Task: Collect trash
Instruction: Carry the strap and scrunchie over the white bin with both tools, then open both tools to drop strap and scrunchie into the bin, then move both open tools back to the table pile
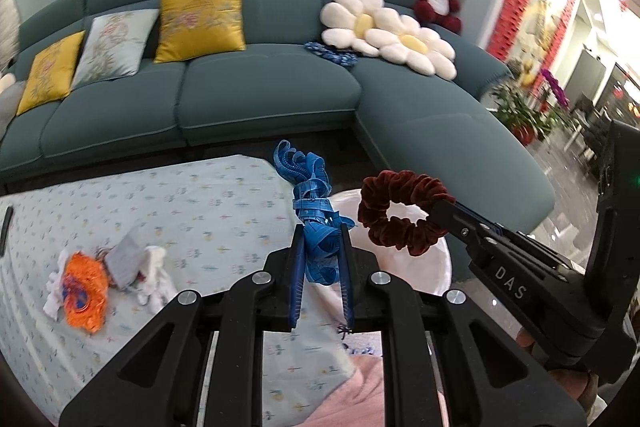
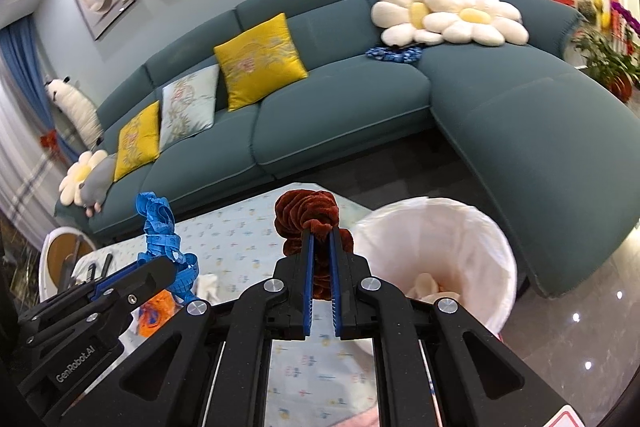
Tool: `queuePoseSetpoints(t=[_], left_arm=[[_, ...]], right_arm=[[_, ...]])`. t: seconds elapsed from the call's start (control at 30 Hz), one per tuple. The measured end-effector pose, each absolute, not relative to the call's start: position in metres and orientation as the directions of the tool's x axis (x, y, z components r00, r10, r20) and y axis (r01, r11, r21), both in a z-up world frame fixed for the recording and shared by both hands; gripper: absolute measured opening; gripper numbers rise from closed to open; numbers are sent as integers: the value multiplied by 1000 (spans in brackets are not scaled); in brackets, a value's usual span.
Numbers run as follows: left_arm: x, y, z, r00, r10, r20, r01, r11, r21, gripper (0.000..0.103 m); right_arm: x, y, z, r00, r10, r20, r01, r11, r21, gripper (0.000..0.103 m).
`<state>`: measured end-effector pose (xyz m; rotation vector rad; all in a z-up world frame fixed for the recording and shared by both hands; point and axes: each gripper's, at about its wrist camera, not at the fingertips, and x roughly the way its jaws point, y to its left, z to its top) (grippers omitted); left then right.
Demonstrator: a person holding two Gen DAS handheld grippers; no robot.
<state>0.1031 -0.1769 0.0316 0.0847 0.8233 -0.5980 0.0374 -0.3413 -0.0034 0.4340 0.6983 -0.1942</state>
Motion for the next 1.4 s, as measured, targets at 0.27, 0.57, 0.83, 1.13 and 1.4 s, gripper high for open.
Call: queuePoseSetpoints(t=[0.27, 0.57, 0.83, 1.13, 1.4], left_arm=[[96, -217, 26, 491, -491, -719, 589, 796, -141, 15], [96, -247, 13, 459, -495, -738, 616, 776, -137, 15], [102, -263, 1, 435, -508, -743, 633, 760, -149, 17], [110, -254, 2, 490, -479, -729, 574, 806, -144, 63], [114, -226, 5, 505, -470, -724, 536, 828, -164, 63]], right_arm=[[25, -376, -17, 741, -62, -669, 370, 869, 328, 7], [18, -399, -34, 725, -77, -685, 408, 849, 335, 7], [23, -411, -47, 711, -80, -698, 421, 844, 332, 8], [31, -406, -51, 700, -106, -707, 437, 846, 305, 24], [32, -393, -48, 696, -105, -710, 432, 851, 297, 34]])
